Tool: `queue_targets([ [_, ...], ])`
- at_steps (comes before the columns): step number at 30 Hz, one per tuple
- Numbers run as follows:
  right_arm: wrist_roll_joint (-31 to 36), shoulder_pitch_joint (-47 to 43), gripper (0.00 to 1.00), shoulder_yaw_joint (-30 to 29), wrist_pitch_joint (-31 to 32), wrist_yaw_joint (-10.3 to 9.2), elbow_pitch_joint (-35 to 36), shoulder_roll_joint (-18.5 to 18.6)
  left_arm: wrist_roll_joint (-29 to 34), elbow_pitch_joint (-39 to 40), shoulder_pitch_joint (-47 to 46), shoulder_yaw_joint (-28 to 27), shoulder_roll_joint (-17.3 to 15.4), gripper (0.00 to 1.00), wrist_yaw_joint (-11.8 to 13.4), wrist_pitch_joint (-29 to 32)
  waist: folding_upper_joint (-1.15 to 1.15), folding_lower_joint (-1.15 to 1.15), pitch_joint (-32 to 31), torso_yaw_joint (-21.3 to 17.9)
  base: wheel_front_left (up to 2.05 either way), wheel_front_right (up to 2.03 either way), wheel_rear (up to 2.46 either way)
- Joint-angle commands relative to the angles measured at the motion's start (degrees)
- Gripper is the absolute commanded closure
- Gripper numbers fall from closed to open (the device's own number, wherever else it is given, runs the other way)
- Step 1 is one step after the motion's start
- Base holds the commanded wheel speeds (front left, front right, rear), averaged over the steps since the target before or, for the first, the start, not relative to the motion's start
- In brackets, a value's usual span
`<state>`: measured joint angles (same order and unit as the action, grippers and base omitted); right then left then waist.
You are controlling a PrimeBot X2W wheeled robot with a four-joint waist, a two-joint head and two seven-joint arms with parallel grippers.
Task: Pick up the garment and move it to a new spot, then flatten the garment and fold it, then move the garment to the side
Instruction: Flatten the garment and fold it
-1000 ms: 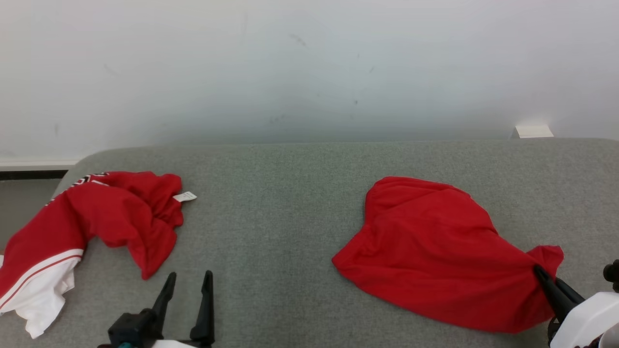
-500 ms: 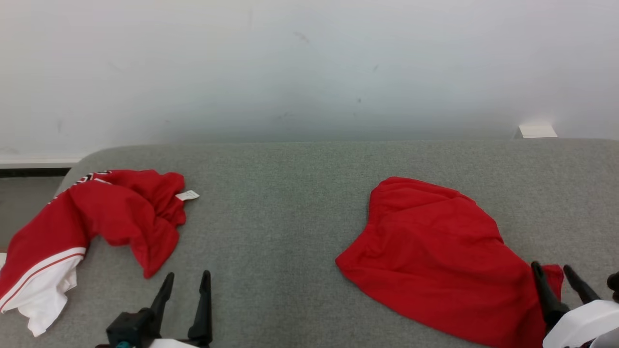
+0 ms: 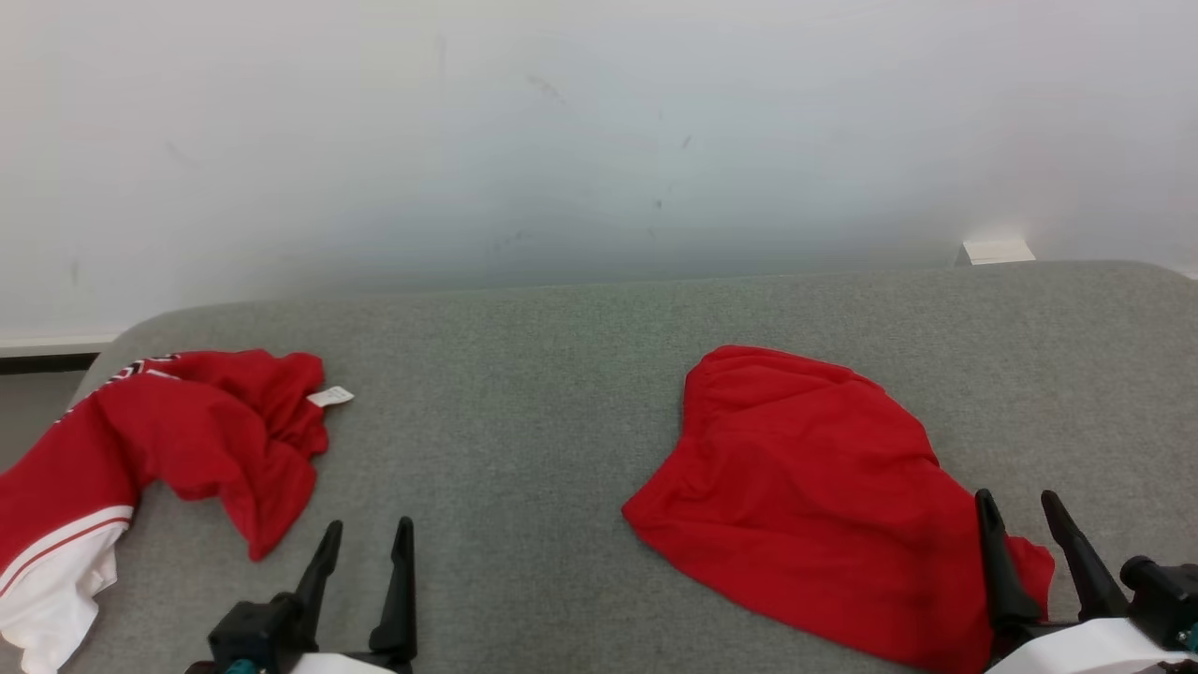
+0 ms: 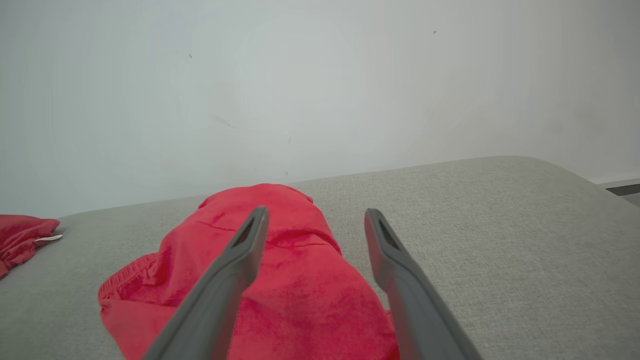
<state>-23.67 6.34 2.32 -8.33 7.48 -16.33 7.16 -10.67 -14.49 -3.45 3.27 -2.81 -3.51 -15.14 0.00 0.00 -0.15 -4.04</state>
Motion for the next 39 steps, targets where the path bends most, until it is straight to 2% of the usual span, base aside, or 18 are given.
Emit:
queue_targets([
  [1, 0.6, -0.7, 0.0, 0.4, -0.8, 0.03, -0.3, 0.0, -0.1, 0.0, 0.5, 0.0, -0.2, 0.0, -0.1, 0.0, 0.0, 0.0, -0.1, -0.4, 0.0, 0.0, 0.0],
  [13, 0.0, 1.3, 0.0, 3.0, -2.1, 0.02, -3.2, 0.2, 1.8, 0.0, -0.8, -0.8, -0.2, 0.0, -0.5, 0.0, 0.0, 0.0, -0.2, -3.7, 0.0, 0.0, 0.0],
  [22, -0.1, 1.8, 0.0, 3.4, -2.4, 0.02, -4.8, 0.3, 1.2, -2.3, -2.1, 1.5, -0.8, 0.0, -2.6, 0.0, 0.0, 0.0, 0.9, -6.7, 0.0, 0.0, 0.0],
  [32, 0.0, 3.2, 0.0, 3.4, -3.6, 0.02, -5.8, -0.2, -2.9, -8.9, -10.3, 8.7, -4.5, 0.0, -3.9, 10.8, 0.0, 0.0, 4.1, -12.1, 0.0, 0.0, 0.0],
  [39, -0.8, 4.6, 0.0, 4.3, -4.6, 0.02, -6.9, -0.9, -8.4, -11.3, -16.5, 17.5, -8.4, 0.0, -3.8, 17.5, 0.0, 0.0, 6.8, -15.6, 0.0, 0.0, 0.0],
])
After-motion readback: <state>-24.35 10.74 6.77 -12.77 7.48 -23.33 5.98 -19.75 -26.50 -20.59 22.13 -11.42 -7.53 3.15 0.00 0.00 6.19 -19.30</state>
